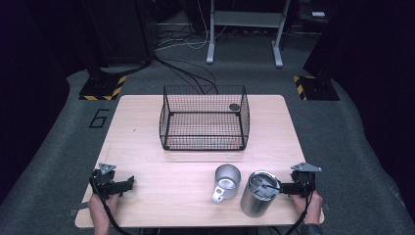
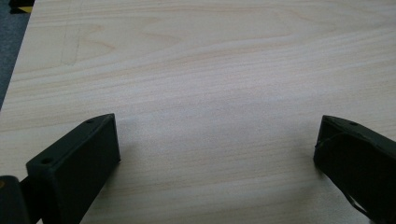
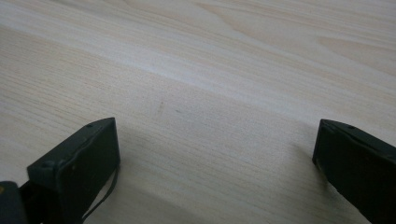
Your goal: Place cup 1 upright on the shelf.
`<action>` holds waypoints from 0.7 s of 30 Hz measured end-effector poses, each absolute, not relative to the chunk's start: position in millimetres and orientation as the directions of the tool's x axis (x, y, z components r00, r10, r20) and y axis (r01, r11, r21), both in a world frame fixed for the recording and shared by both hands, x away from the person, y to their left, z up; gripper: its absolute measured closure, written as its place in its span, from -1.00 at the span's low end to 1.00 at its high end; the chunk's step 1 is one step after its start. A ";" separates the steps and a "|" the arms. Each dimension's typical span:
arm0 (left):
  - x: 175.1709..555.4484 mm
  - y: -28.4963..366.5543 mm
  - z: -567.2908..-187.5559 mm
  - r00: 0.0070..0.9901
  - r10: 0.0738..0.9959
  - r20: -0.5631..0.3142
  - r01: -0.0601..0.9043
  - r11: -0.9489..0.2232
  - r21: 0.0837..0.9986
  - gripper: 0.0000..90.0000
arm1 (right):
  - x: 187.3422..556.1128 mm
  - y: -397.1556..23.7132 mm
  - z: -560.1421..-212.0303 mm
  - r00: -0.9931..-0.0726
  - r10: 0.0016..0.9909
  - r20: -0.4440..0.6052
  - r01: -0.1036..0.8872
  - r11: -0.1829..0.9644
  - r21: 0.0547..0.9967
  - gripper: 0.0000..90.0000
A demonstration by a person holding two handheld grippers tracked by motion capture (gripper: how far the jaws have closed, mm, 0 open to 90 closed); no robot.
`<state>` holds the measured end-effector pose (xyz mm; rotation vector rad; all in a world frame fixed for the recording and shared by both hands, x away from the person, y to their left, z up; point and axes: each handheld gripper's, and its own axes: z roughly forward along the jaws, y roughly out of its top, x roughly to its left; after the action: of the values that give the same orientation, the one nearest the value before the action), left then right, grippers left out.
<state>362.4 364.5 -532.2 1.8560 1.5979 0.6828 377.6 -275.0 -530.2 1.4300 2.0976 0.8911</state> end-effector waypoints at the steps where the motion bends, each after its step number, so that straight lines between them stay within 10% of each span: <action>1: 362.4 364.5 -532.2 0.148 0.989 0.004 0.686 -0.105 0.720 -1.00 | 377.4 -274.9 -530.2 -0.362 0.932 -0.004 0.644 0.253 0.722 -0.99; 21: 362.9 363.7 -532.5 0.144 0.990 0.002 0.682 -0.101 0.724 -1.00 | 378.7 -276.3 -528.3 -0.374 0.927 0.007 0.655 0.259 0.710 -1.00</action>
<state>362.9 363.7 -532.5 1.8482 1.5978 0.6871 378.7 -276.3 -528.3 1.4373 2.1224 0.8901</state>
